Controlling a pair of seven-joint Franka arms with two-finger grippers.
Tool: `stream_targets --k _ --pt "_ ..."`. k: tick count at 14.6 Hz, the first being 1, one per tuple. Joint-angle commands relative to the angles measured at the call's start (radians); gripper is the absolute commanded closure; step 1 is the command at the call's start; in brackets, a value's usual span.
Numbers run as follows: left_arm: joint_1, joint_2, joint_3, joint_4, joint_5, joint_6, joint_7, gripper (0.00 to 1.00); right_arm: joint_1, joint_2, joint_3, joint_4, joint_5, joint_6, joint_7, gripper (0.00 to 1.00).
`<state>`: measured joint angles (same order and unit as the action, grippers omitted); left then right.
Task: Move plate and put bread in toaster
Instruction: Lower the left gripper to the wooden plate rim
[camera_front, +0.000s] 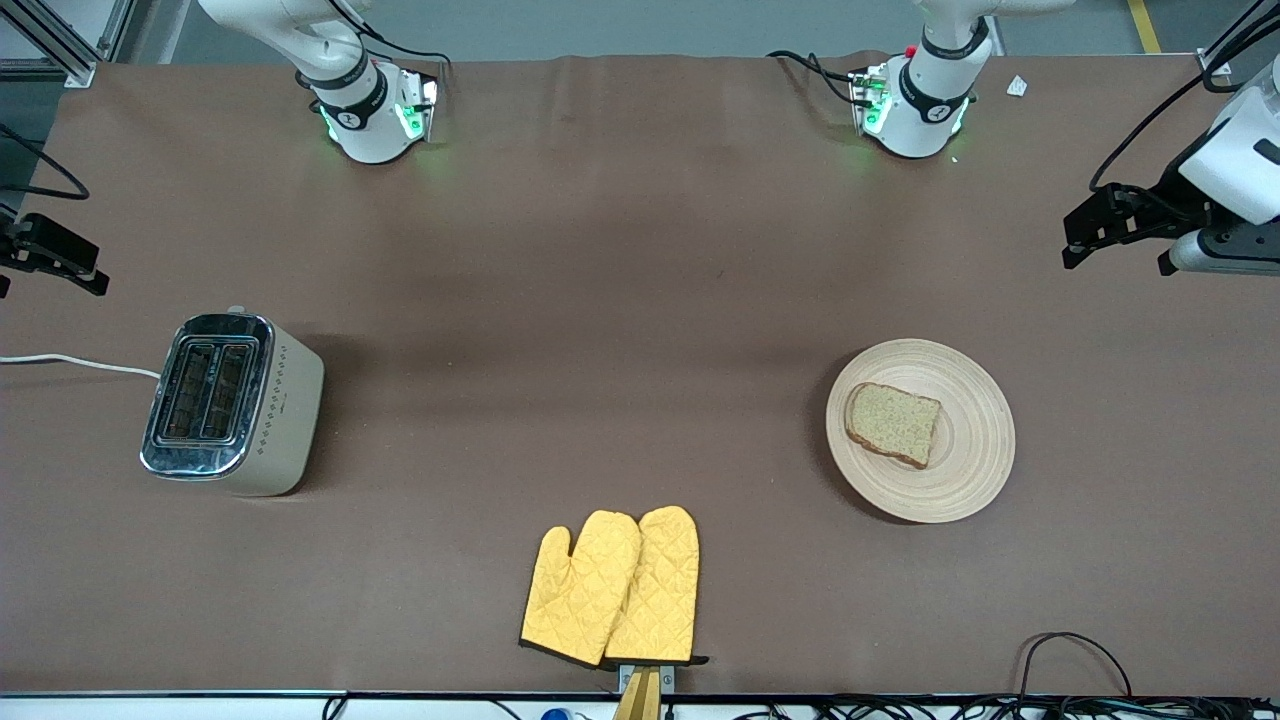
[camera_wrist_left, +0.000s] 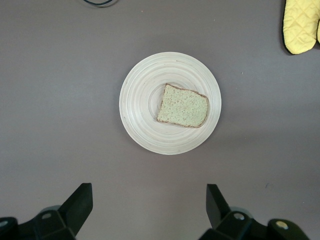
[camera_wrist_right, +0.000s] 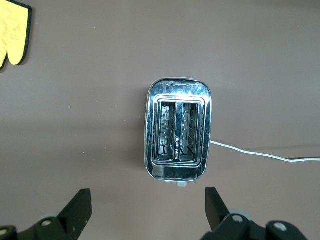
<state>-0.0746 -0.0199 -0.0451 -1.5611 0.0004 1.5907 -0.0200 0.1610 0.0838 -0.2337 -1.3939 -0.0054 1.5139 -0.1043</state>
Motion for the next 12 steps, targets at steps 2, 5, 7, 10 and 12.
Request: stream_targets --k 2,5,7,10,12 --pt "0.001 0.012 -0.007 0.016 0.053 0.011 0.018 0.00 -0.008 -0.006 0.007 -0.004 -0.004 -0.005 0.000 0.00" --pt "0.042 0.050 0.010 0.010 -0.023 0.003 0.018 0.00 -0.008 -0.006 0.007 -0.004 -0.004 -0.005 0.000 0.00" --pt "0.163 0.118 0.011 -0.005 -0.172 0.003 0.046 0.00 -0.008 -0.004 0.005 -0.004 -0.005 -0.005 0.000 0.00" --pt "0.298 0.337 0.011 0.003 -0.376 0.008 0.181 0.00 -0.008 -0.004 0.005 -0.004 -0.005 -0.006 0.003 0.00" --pt "0.364 0.502 0.010 0.007 -0.469 0.012 0.251 0.00 -0.008 -0.004 0.005 -0.004 -0.004 -0.006 0.002 0.00"
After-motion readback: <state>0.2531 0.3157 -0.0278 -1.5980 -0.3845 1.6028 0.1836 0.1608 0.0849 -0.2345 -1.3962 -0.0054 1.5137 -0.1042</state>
